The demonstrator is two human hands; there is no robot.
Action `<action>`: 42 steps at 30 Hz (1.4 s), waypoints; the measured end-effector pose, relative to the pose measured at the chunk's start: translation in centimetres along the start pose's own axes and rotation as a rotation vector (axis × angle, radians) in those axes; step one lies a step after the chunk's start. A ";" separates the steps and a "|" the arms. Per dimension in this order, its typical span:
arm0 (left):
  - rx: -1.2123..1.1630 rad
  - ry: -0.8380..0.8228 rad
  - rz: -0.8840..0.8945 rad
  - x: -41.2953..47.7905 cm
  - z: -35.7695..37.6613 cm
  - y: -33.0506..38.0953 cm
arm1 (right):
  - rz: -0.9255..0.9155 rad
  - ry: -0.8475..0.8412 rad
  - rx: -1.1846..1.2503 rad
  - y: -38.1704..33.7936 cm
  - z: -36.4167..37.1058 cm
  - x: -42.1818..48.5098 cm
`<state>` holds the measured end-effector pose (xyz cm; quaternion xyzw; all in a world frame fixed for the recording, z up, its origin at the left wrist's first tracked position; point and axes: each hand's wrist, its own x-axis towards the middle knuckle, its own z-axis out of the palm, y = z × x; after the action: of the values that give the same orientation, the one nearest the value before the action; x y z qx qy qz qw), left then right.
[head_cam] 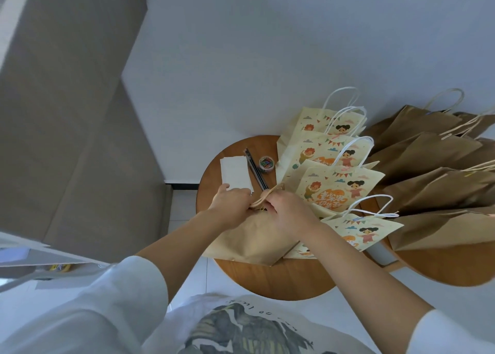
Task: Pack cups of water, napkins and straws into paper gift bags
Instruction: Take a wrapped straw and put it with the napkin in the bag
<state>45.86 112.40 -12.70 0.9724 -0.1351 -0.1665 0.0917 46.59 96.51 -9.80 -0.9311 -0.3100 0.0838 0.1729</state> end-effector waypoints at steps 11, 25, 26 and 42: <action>0.001 0.004 0.076 -0.4 -0.7 -0.3 | -0.061 0.042 -0.092 -0.2 0.6 0.2; -0.087 -0.021 0.075 -0.7 -0.8 0.2 | -0.018 0.075 -0.069 -0.5 0.6 0.0; -0.093 -0.024 0.073 -0.7 -0.7 0.1 | -0.023 0.087 -0.056 -0.6 0.8 0.0; -0.087 0.013 0.103 -0.8 -0.2 -0.6 | -0.004 0.153 -0.112 -1.1 2.1 -0.9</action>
<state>45.32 113.24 -12.37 0.9603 -0.1770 -0.1611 0.1432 44.68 97.35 -11.29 -0.9423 -0.3021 -0.0055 0.1441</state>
